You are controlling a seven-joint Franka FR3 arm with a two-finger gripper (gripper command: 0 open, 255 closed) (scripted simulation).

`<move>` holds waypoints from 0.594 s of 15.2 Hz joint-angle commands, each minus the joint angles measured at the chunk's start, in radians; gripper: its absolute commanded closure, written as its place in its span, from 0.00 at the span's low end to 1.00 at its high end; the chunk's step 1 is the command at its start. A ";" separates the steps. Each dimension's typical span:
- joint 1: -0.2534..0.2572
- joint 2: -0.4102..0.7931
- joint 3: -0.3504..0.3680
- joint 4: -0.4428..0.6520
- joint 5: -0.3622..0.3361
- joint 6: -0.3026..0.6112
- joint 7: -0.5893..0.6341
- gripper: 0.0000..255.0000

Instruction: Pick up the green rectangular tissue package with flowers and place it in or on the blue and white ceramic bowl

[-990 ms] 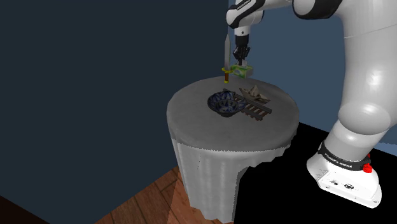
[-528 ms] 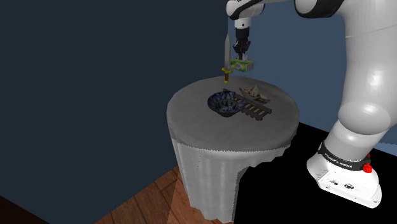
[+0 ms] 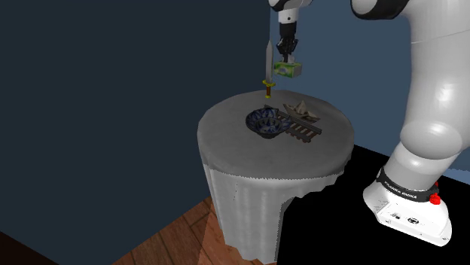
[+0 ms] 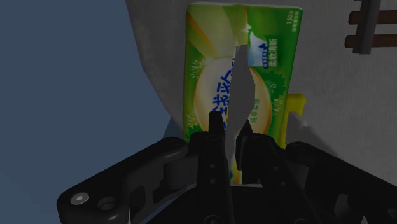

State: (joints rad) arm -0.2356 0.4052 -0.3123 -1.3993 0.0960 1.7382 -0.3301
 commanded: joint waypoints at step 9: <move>0.086 -0.175 0.016 -0.165 -0.051 -0.003 0.097 1.00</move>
State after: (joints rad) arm -0.1684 0.2733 -0.2999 -1.5062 0.0572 1.7177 -0.2544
